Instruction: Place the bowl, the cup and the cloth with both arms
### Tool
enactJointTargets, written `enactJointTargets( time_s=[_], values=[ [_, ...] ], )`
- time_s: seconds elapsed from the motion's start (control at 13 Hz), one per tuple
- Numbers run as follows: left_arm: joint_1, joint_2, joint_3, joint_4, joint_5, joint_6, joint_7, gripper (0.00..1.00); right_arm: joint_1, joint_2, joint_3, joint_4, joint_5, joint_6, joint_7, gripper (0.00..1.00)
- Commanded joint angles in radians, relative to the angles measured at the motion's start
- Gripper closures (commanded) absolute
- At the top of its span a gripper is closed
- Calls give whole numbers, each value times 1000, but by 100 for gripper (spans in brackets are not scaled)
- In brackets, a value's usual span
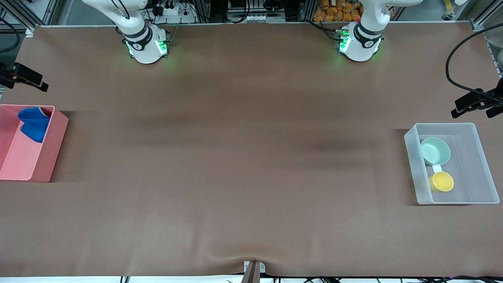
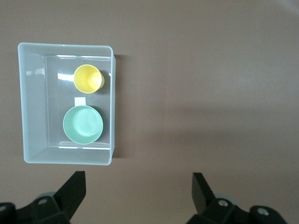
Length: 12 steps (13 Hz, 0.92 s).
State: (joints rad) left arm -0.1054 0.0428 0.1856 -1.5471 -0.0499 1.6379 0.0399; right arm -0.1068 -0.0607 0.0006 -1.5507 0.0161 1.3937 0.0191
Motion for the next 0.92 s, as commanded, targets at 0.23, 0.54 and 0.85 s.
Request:
enactJointTargets(
  time_s=[0.23, 0.54, 0.85],
  values=[
    [0, 19, -15, 47, -4, -35, -63, 0, 4, 4, -4, 20, -1, -24, 4, 0],
    [-7, 26, -15, 48, -2, -36, -61, 0, 6, 4, -4, 20, -1, -31, 5, 0],
    [-4, 26, -15, 45, -7, -43, -61, 0, 6, 5, -4, 18, -1, -64, 4, 0]
  ],
)
